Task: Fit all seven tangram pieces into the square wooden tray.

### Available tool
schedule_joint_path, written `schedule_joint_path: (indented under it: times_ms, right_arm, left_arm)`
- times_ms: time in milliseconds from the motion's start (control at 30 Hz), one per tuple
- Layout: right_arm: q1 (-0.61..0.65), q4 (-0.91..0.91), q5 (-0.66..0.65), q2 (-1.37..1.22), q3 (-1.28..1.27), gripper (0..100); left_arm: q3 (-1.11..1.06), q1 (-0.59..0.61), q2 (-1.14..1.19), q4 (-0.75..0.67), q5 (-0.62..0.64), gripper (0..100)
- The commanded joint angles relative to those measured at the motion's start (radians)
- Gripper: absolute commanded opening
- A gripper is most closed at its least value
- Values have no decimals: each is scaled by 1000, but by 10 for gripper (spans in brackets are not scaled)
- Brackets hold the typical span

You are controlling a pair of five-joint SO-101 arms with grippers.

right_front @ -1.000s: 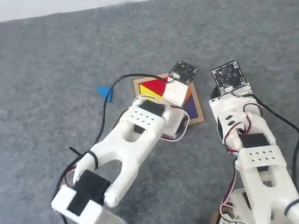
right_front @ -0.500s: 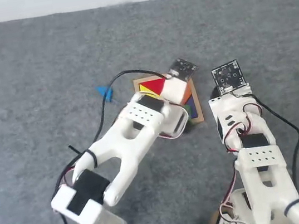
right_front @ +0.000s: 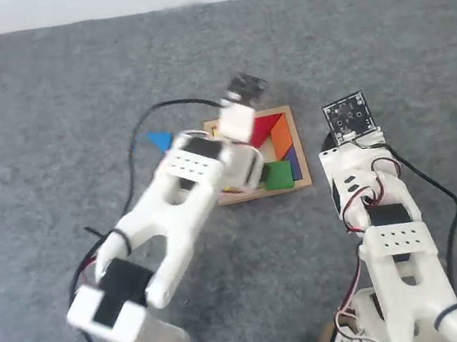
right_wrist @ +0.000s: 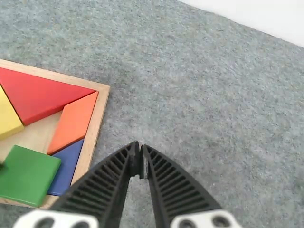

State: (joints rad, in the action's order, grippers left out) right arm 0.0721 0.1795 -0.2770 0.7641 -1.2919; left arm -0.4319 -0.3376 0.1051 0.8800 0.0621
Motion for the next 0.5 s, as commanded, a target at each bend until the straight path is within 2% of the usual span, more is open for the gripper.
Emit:
schedule_joint_path:
  times_ms: [0,100,233,367,467]
  right_arm:
    - [73,48,6,16,72,6]
    - [147,108,-38,-50,118,6]
    - [193,142,-83,-214,206,6]
    - [197,259,-84,-401,368,6]
    - [199,328,-84,-522,473,6]
  left_arm:
    - [-16,144,-241,-18,3,130]
    - [-154,210,-390,-135,3,6]
    - [-375,272,-555,-402,5,19]
    - [-581,338,-706,-643,5,13]
    - [-711,341,-796,-795,3,16]
